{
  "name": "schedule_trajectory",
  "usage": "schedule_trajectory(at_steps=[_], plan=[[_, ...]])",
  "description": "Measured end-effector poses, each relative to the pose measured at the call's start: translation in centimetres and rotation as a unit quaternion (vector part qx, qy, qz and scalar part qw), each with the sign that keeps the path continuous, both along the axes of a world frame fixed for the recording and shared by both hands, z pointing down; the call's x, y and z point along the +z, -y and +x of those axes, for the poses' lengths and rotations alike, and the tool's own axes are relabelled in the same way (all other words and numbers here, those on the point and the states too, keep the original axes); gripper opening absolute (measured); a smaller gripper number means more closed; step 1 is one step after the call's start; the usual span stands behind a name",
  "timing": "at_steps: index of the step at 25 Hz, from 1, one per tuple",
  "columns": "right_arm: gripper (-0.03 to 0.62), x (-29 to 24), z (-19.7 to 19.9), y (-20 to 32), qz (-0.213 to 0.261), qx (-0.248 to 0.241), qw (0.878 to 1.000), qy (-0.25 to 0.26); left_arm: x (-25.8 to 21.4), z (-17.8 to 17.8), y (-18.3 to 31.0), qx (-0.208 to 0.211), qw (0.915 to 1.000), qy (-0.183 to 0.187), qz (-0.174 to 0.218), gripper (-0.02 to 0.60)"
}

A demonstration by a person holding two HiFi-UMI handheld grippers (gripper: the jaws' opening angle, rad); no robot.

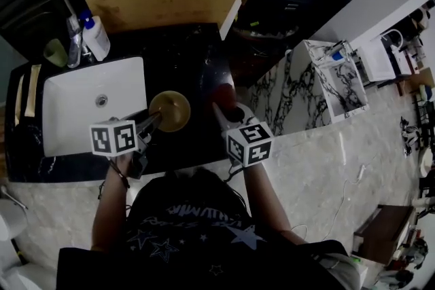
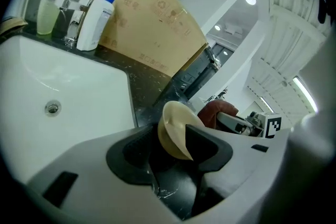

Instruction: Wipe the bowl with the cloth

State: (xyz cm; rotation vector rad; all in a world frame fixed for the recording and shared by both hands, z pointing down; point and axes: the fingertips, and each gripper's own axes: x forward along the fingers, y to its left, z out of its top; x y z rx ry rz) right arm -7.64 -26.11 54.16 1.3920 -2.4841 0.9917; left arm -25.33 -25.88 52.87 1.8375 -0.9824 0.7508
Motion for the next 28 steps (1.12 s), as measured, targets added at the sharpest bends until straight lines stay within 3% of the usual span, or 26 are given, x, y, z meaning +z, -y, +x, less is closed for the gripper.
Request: schedule_trajectory(at_steps=[5,15,22,28], plan=[[0.051,-0.1,-0.1,1.3,0.011,-0.029,0.999,0.007,-0.1,0.0,0.3,-0.020,0.9996,0.017,0.000,0.194],[0.051,0.0,-0.2,1.9,0.028,-0.067,0.997,0.017,0.2,-0.3,0.0,-0.045,0.9963,0.073,0.006,0.025],[0.051,-0.7,0.1,1.7,0.041,-0.086,0.995,0.016,0.2,0.0,-0.4,-0.050,0.9941,0.096,0.009,0.021],[0.051,-4.7,-1.4,-0.1,0.085,-0.147,0.984,0.044,-0.3,0.5,-0.3,-0.049,0.9927,0.107,0.023,0.021]])
